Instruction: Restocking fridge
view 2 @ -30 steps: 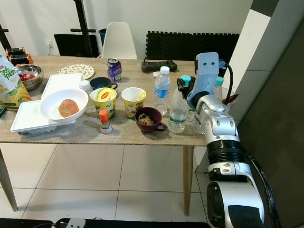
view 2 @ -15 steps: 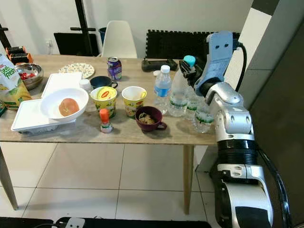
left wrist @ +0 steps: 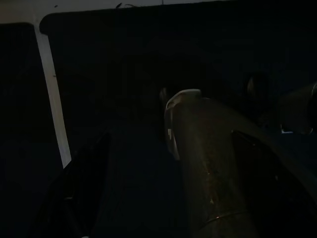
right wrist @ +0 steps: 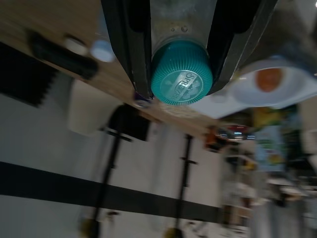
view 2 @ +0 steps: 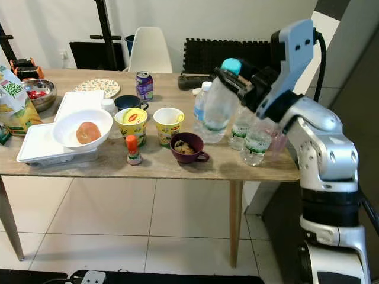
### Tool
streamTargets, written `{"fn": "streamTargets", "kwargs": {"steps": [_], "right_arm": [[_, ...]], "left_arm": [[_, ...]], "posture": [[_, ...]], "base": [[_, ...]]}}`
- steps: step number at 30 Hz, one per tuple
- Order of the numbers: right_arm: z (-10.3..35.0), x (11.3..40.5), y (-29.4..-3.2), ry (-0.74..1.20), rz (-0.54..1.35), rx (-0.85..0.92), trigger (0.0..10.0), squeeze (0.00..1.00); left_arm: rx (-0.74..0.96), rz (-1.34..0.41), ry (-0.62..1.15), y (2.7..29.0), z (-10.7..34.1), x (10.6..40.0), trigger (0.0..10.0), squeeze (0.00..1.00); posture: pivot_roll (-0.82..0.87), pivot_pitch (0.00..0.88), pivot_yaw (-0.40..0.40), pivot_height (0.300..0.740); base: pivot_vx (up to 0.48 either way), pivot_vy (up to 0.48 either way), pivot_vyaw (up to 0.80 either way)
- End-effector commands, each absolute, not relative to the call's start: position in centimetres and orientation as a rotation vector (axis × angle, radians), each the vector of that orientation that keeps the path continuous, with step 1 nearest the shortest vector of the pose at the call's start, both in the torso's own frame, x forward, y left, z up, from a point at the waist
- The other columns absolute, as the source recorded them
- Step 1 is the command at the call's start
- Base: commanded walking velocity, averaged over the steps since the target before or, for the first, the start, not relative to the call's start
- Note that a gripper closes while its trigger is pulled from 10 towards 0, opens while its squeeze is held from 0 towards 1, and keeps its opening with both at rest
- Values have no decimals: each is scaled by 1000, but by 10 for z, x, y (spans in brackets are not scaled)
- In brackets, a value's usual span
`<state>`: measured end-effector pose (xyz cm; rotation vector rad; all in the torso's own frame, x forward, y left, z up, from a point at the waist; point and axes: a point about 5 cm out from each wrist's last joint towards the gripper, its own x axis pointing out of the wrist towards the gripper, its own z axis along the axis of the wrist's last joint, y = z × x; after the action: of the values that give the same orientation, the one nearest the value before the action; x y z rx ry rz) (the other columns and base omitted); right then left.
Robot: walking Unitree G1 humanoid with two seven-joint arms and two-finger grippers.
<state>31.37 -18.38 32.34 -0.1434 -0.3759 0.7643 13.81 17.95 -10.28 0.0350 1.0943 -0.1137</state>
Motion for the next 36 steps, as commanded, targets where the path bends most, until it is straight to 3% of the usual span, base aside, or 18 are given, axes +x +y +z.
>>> {"fn": "streamTargets", "kwargs": {"steps": [1, 10, 15, 23, 31, 32, 36], "right_arm": [[327, 284, -168, -476, 1006, -198, 10000, 0], [310, 255, -150, -435, 1272, -162, 10000, 0], [275, 249, -141, -283, 1376, -120, 10000, 0], [191, 269, -142, 66, 1232, -212, 10000, 0], [114, 277, -155, 301, 1065, -162, 10000, 0], [80, 278, -167, 405, 941, -147, 10000, 0], [36, 272, -182, 529, 761, -130, 10000, 0]], "left_arm": [[20, -132, 1149, 176, -108, 125, 10000, 0], [25, -135, 1147, 176, -108, 125, 10000, 0], [31, -135, 1146, 176, -108, 125, 10000, 0], [37, -129, 1151, 179, -108, 124, 10000, 0], [41, -127, 1152, 179, -108, 124, 10000, 0], [45, -127, 1153, 180, -108, 124, 10000, 0], [50, -126, 1153, 180, -108, 123, 10000, 0]], "posture": [[-30, 18, -38, 740], [-29, 20, -37, 740], [-27, 23, -35, 740], [-25, 27, -38, 740], [-23, 25, -41, 740], [-24, 22, -41, 740], [-25, 21, -41, 740]], "base": [[0, 0, 0], [0, 0, 0], [0, 0, 0], [0, 0, 0], [0, 0, 0], [0, 0, 0], [0, 0, 0]]}}
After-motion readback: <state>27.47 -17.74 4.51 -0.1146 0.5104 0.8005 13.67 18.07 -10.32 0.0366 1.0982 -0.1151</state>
